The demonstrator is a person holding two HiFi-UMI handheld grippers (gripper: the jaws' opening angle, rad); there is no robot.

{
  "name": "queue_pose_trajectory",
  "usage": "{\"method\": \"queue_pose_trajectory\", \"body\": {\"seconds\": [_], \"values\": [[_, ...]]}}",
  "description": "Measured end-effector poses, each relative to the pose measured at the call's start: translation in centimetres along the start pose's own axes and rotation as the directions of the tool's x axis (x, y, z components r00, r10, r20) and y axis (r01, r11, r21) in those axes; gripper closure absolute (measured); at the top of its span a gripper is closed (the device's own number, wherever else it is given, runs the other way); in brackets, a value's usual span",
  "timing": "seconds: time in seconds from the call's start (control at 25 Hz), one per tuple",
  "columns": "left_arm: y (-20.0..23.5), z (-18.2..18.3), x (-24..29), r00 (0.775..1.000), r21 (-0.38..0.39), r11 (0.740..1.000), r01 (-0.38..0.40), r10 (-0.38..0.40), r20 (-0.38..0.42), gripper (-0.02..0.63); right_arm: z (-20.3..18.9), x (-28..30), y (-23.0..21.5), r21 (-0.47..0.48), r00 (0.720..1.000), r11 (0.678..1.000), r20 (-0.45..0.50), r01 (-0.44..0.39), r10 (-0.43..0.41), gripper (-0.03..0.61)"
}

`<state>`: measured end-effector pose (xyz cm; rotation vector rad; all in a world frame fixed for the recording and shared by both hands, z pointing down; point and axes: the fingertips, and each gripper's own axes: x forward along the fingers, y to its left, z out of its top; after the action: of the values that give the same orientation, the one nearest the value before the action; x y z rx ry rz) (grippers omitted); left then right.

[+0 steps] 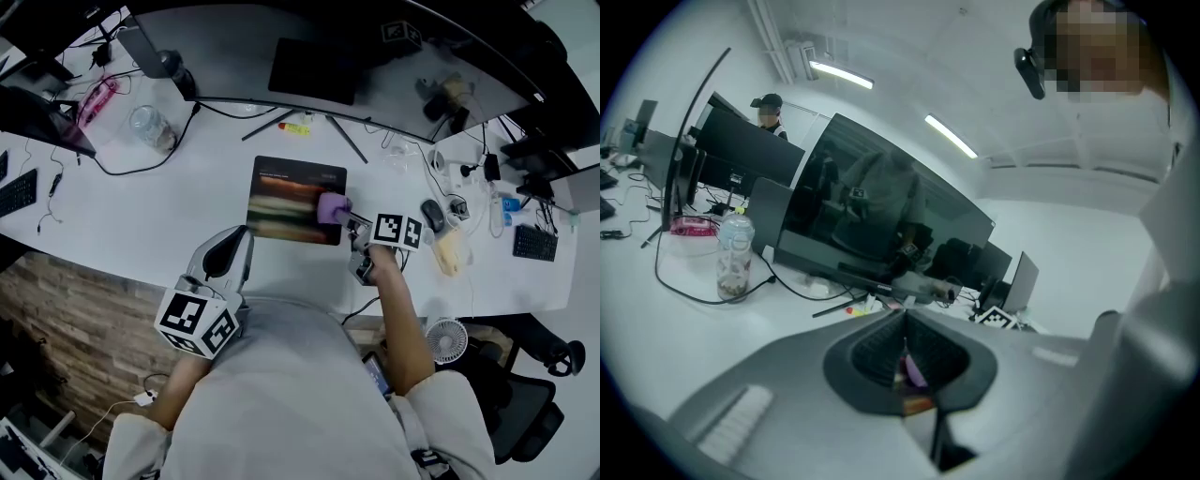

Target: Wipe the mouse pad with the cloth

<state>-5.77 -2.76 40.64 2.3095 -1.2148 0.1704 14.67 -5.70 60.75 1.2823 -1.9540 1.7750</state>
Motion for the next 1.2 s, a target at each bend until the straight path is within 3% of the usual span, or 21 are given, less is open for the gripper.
{"method": "queue_pose_trajectory", "body": {"seconds": [0.44, 0.72, 1.2], "values": [[-0.4, 0.2, 0.0, 1.000, -0.011, 1.000, 0.013, -0.013, 0.006, 0.614, 0.4, -1.8, -0.3, -0.012, 0.999, 0.999, 0.041, 0.030, -0.030, 0.457], [-0.8, 0.5, -0.5, 1.000, 0.043, 0.999, 0.002, -0.003, 0.027, 0.614, -1.0, -0.9, 2.3, 0.012, 0.999, 0.999, 0.037, -0.039, 0.038, 0.459], [0.1, 0.6, -1.7, 0.999, 0.007, 1.000, -0.008, 0.007, 0.049, 0.614, -4.1, 2.7, 8.2, -0.006, 0.990, 0.991, -0.030, -0.136, 0.136, 0.459]]}}
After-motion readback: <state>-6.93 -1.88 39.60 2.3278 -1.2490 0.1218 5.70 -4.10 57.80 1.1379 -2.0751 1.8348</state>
